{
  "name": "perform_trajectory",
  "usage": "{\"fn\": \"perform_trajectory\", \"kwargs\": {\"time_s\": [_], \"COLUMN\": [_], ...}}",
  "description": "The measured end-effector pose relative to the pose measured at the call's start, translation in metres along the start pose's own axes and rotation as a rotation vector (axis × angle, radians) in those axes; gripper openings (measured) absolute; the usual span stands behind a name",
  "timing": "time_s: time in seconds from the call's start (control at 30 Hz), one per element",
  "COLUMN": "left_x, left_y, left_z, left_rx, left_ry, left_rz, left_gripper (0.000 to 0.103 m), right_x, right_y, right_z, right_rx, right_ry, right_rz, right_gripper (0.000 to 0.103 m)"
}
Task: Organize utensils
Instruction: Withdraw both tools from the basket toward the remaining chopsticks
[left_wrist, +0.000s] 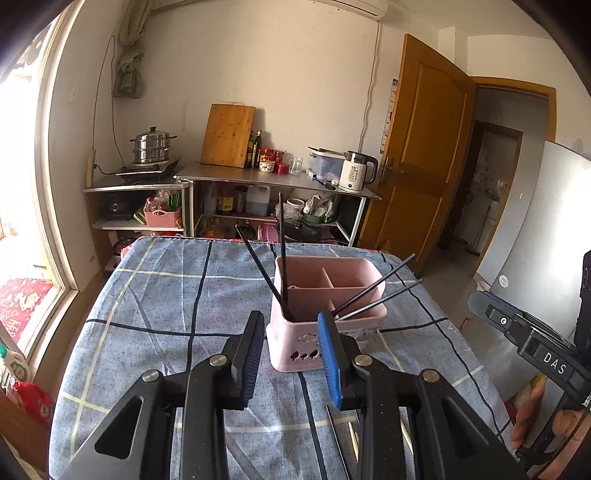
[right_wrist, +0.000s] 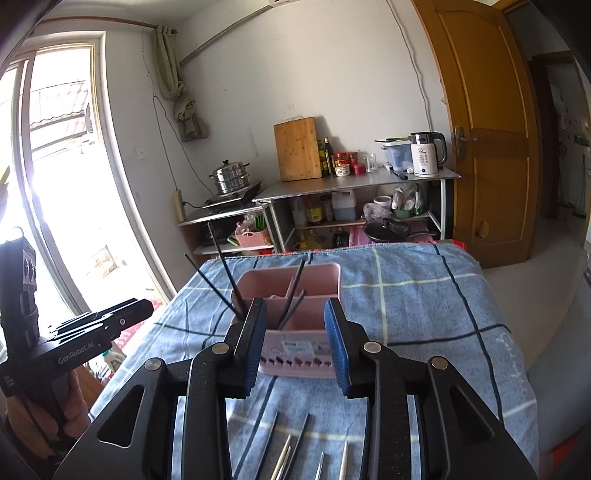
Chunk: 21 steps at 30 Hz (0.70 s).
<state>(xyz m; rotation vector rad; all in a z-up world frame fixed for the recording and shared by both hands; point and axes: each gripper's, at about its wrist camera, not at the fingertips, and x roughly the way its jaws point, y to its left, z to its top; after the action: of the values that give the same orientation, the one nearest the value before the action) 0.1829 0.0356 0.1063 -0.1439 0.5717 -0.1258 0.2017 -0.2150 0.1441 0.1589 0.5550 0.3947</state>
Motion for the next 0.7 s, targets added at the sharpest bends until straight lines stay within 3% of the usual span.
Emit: {"fn": "perform_trajectory", "kwargs": {"time_s": [0.2, 0.47, 0.7], "left_x": [-0.013, -0.015, -0.008], "left_y": [-0.01, -0.011, -0.013], "left_z": [-0.035, -0.092, -0.117], "left_rx": [-0.002, -0.002, -0.015], "left_ry": [0.018, 0.1, 0.156], "left_rz": [-0.012, -0.029, -0.035], "left_gripper": [0.03, 0.03, 0.03], "right_x": [-0.013, -0.022, -0.023], "right_y": [-0.002, -0.011, -0.012], "right_z": [-0.028, -0.075, -0.098], "right_rx": [0.025, 0.047, 0.04], "right_ry": [0.044, 0.136, 0.182], "right_rz": [0.017, 0.011, 0.009], "right_gripper": [0.034, 0.034, 0.034]}}
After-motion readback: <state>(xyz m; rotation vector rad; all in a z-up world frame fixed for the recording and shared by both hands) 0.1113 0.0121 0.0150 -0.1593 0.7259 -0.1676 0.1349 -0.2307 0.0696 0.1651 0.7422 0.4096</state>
